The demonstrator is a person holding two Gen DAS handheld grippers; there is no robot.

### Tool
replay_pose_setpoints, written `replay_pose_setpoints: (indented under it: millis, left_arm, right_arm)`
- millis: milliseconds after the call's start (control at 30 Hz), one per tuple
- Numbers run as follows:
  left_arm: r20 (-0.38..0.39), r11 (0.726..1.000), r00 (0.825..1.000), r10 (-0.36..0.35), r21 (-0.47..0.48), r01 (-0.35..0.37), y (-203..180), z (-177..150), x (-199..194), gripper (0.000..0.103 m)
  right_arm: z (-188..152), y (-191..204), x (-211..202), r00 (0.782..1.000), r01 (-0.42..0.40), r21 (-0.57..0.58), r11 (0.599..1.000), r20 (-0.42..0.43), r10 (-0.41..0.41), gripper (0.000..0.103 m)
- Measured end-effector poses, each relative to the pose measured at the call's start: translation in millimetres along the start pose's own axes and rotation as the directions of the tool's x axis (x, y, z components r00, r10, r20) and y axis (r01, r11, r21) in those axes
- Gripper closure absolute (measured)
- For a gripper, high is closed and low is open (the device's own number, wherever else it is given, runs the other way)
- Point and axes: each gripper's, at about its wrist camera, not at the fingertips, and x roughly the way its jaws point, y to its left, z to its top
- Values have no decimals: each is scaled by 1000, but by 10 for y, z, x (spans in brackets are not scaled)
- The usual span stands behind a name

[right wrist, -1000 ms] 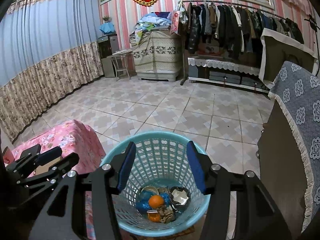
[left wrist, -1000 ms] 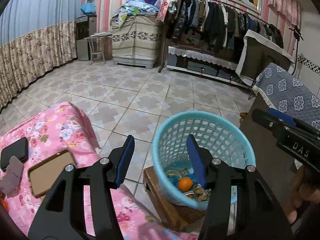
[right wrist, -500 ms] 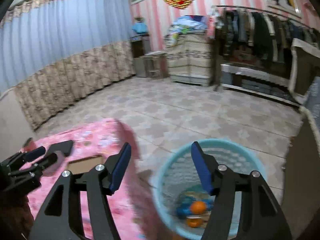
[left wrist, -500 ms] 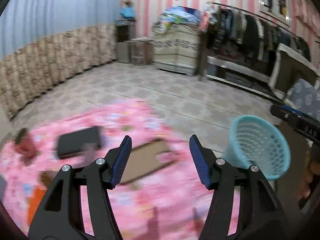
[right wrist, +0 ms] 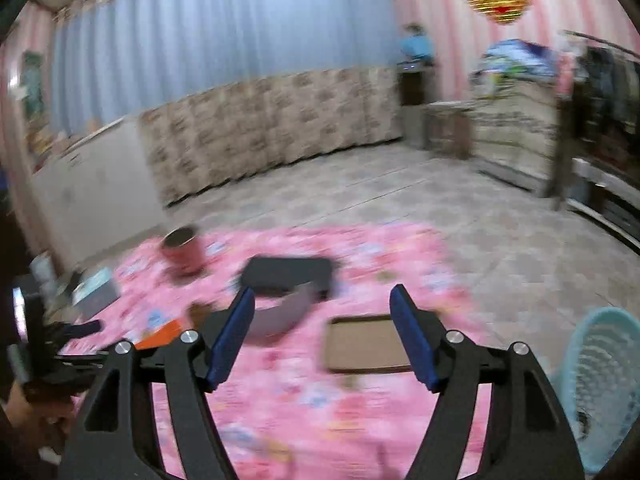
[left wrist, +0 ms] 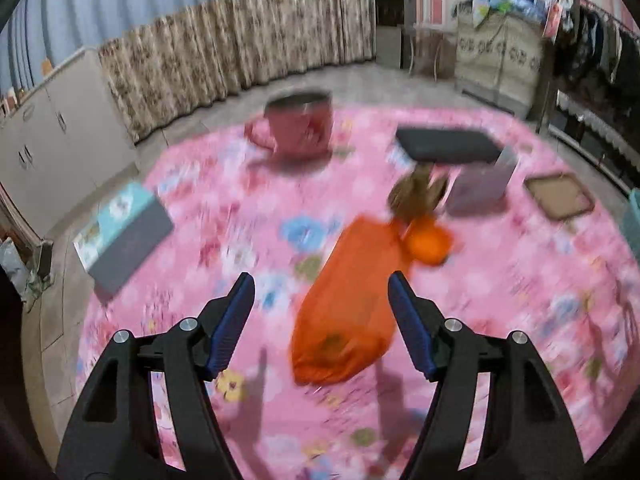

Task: Collect trash
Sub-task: 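Move both tools back over the table, then grasp the orange mesh bag with the left gripper while the right gripper grasps the orange cup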

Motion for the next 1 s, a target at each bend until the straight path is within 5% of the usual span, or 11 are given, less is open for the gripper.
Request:
replay_pose_setpoints:
  millis: [133, 267, 400, 533, 733, 1000]
  left_arm:
    - [-64, 998, 996, -69, 4, 70, 42, -104, 161, 34]
    - [-103, 997, 994, -45, 58, 51, -78, -149, 312, 35]
    - [-111, 993, 988, -109, 27, 113, -97, -113, 366, 47]
    - [-97, 991, 987, -132, 0, 132, -26, -93, 352, 80]
    - [-32, 986, 986, -165, -38, 164, 0, -59, 224, 84]
    - [79, 975, 992, -98, -191, 111, 343, 40, 8, 84]
  right_arm:
    - [-249, 361, 284, 992, -85, 11, 996, -94, 86, 34]
    - [-387, 597, 513, 985, -87, 6, 996, -149, 87, 33]
    - [-444, 714, 596, 981, -86, -14, 996, -178, 83, 32]
    - [-481, 755, 635, 979, -81, -36, 996, -192, 72, 32]
    - [-504, 742, 646, 977, -82, -41, 996, -201, 72, 31]
    - [-572, 912, 850, 969, -89, -58, 994, -235, 73, 31]
